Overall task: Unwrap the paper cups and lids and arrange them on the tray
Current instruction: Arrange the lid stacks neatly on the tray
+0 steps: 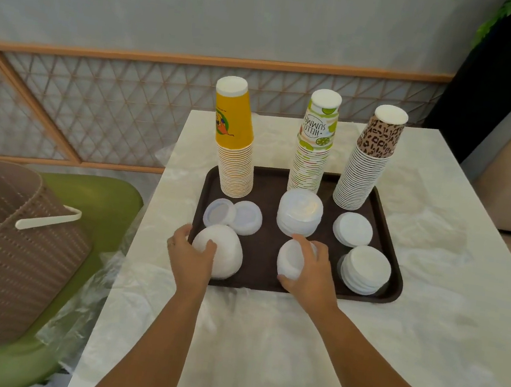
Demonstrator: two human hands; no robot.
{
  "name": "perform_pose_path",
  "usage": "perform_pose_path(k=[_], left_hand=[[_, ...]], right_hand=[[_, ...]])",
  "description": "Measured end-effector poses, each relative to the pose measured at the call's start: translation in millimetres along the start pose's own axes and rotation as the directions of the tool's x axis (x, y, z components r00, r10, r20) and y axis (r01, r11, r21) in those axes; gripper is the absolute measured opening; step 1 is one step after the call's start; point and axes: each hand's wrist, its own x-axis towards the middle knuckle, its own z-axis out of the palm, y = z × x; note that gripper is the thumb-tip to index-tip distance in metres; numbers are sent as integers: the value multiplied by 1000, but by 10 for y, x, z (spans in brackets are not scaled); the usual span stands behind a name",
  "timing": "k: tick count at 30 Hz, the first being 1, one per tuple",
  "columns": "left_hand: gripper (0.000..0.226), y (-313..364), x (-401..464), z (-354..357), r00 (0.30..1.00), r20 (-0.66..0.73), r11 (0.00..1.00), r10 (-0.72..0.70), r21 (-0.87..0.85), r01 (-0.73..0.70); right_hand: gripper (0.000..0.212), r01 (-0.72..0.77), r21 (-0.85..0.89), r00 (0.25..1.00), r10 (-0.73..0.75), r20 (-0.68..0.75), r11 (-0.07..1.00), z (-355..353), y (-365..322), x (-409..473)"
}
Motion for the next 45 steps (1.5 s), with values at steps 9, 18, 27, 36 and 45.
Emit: perform_pose_path(k=[9, 18, 27, 36, 45], left_hand=[[45, 342, -593, 544, 914, 378, 989, 147, -25, -149], [64, 384, -650, 725, 797, 569, 979, -203, 106, 175], [78, 354, -603, 832, 764, 590, 950, -261, 16, 312], [63, 297, -538, 853, 790, 565, 931, -239, -98, 352], [63, 299, -527, 852, 767, 589, 899, -254, -149, 412]], right_hand=[[48, -97, 110, 984, 78, 161, 989, -170, -40, 17], [48, -194, 142, 966, 165, 198, 971, -234, -17, -18], [44, -138, 193, 982, 109, 151, 971, -303, 57, -34], [101, -212, -185, 959, 167, -229, 960, -796, 387, 31], [85, -200, -93, 978, 193, -79, 975, -730, 635, -25]])
